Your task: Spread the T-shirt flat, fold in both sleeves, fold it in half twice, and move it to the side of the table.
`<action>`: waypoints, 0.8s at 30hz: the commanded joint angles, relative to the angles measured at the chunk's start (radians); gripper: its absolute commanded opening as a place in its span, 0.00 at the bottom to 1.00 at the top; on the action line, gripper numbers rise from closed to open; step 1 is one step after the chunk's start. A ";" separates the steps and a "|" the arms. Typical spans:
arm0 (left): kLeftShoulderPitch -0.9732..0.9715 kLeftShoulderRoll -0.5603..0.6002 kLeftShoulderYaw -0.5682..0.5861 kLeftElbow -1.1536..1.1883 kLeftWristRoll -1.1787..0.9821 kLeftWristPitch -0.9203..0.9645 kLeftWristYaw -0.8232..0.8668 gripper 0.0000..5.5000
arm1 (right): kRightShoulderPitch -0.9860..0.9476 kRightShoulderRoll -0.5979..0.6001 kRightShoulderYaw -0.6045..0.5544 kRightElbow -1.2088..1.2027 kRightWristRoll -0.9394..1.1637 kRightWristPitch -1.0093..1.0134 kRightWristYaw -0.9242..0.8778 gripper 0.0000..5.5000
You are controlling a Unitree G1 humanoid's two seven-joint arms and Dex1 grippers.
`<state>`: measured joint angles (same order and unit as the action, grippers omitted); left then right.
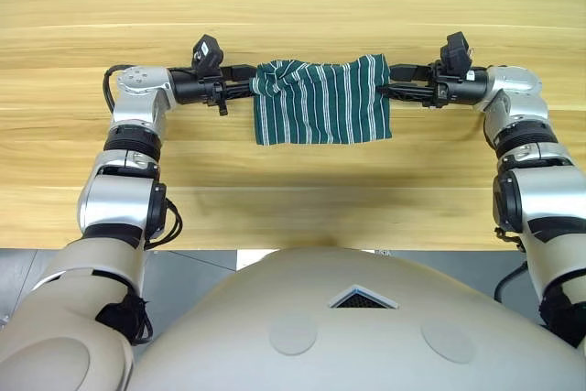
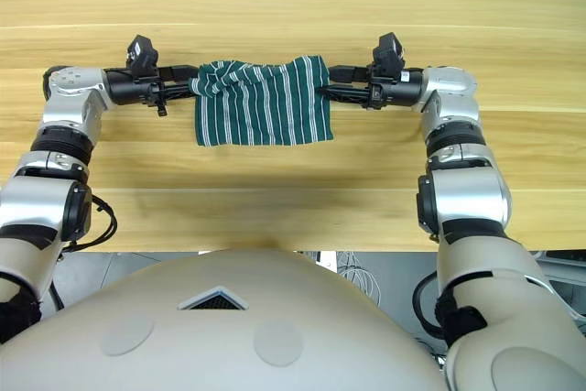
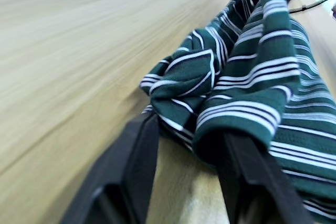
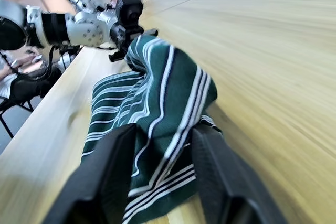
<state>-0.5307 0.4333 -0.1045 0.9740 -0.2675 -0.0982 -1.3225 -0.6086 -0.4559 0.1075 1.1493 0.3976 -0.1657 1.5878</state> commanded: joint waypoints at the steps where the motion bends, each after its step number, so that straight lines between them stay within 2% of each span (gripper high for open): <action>1: -0.015 -0.015 0.058 0.016 -0.034 0.103 -0.014 0.38 | -0.031 0.017 -0.073 0.018 -0.021 -0.045 -0.055 0.47; 5: -0.010 -0.027 0.155 0.039 -0.093 0.205 0.006 0.52 | -0.022 0.024 -0.162 0.010 -0.026 -0.134 -0.175 0.61; 9: -0.047 -0.035 0.284 0.100 -0.157 0.242 0.103 0.63 | -0.019 0.037 -0.168 0.021 -0.106 -0.214 -0.346 0.74; 11: -0.028 -0.030 0.307 0.108 -0.150 0.209 0.120 0.70 | -0.012 0.049 -0.185 0.001 -0.108 -0.261 -0.333 0.77; 13: 0.011 -0.022 0.337 0.078 -0.160 0.160 0.100 0.73 | 0.015 0.062 -0.189 -0.067 -0.077 -0.287 -0.223 0.77; 15: 0.069 -0.012 0.400 -0.007 -0.216 0.120 0.058 0.73 | 0.053 0.090 -0.162 -0.181 -0.050 -0.284 -0.111 0.77; 18: 0.181 -0.030 0.485 -0.235 -0.317 0.116 0.053 0.73 | 0.092 0.150 -0.078 -0.314 -0.078 -0.270 -0.044 0.77; 24: 0.409 -0.086 0.526 -0.688 -0.454 0.197 0.129 0.73 | 0.059 0.260 0.062 -0.290 -0.192 -0.280 -0.055 0.77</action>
<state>-0.1717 0.3569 0.4075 0.3935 -0.6808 0.0671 -1.2266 -0.5109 -0.2287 0.1370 0.8281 0.2462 -0.4407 1.5477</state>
